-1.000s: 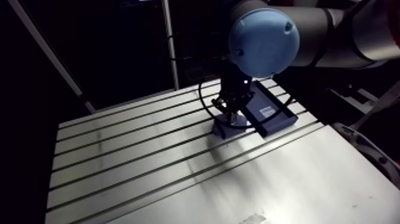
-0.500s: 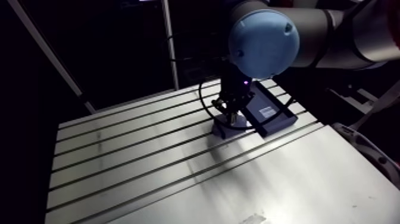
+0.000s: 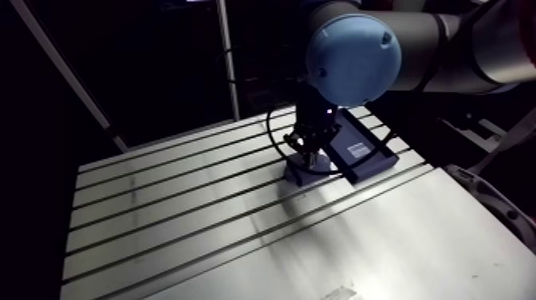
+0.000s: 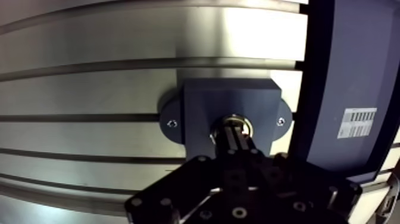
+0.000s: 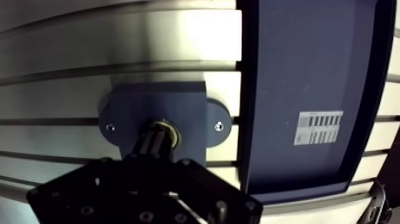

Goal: Pick up the bearing and press it into the housing until flush.

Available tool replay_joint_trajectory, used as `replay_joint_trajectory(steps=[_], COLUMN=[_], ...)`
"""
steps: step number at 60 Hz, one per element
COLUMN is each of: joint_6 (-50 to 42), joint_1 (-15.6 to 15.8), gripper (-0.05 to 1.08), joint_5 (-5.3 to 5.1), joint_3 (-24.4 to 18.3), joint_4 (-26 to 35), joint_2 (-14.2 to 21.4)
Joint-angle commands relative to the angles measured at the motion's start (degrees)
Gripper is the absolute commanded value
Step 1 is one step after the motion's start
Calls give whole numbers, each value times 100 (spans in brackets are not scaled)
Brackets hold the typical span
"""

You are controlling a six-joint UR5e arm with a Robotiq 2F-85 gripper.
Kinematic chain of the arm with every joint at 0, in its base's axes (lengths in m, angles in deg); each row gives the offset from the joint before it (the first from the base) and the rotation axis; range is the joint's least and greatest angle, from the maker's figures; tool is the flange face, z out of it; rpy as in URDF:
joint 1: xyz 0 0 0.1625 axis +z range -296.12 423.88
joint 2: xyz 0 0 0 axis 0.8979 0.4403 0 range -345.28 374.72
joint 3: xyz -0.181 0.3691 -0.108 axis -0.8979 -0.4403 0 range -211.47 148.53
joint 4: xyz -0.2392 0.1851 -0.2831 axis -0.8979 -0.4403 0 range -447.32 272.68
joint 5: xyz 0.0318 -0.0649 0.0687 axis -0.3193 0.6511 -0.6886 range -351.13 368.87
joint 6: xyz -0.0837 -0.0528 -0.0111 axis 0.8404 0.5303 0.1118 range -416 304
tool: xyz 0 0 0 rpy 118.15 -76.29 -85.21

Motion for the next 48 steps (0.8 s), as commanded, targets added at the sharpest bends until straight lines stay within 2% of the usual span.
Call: replay_joint_trajectory(steps=[1, 48], joint_6=[0, 8], joint_1=[-3, -3], gripper=[106, 106], joint_5=[0, 0], joint_3=[4, 13], joint_4=[0, -1], joint_2=[-2, -2])
